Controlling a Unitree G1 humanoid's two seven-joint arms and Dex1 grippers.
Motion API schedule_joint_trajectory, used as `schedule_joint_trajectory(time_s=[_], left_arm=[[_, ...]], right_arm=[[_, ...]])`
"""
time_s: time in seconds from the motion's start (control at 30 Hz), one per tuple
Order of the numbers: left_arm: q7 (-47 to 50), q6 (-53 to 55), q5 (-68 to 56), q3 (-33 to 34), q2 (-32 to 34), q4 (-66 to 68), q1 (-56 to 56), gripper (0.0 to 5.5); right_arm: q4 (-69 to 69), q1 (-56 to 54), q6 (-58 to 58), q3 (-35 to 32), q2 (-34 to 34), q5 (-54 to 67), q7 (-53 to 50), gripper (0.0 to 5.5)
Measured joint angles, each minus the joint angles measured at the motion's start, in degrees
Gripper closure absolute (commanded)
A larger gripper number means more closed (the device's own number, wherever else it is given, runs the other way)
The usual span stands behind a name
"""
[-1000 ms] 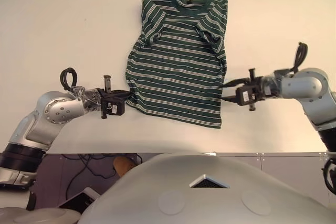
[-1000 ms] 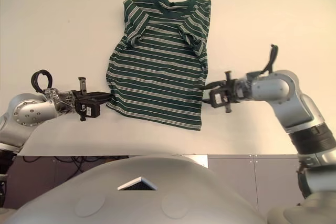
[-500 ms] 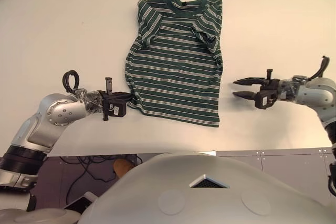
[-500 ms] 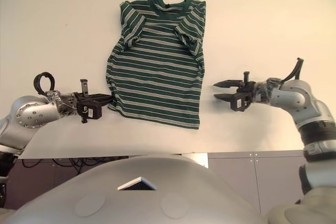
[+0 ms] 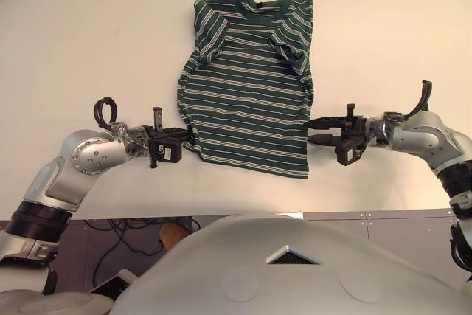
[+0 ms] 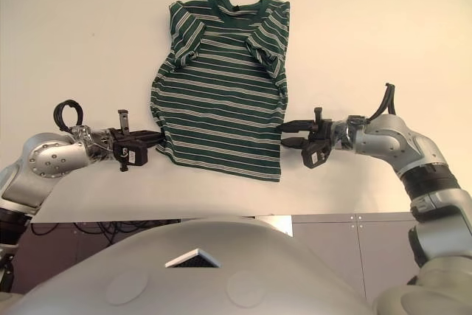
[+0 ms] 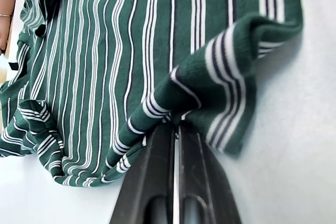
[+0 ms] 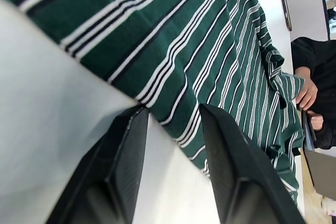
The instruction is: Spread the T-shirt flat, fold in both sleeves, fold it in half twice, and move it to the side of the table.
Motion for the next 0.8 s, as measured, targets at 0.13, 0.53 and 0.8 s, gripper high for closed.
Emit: schedule_joint_trajectory(time_s=[0.13,0.53,0.8], left_arm=[[0.0,-0.1,0.0,-0.2,0.0,0.2,-0.3,5.50],[0.0,-0.3,-0.2,-0.5,-0.1,1.2,-0.5,5.50],[-5.5,7.9,-11.0,-0.4,-0.1,-2.8,1.7,5.50]], right_arm=[[0.2,-1.4,-0.6,2.0,2.1,-1.9,-2.3,3.74],[-2.4,0.6,-2.7,6.7,1.3,-2.1,-2.8,5.47],[-5.3,1.6,10.1,9.3,1.2,19.4,13.7,5.47]])
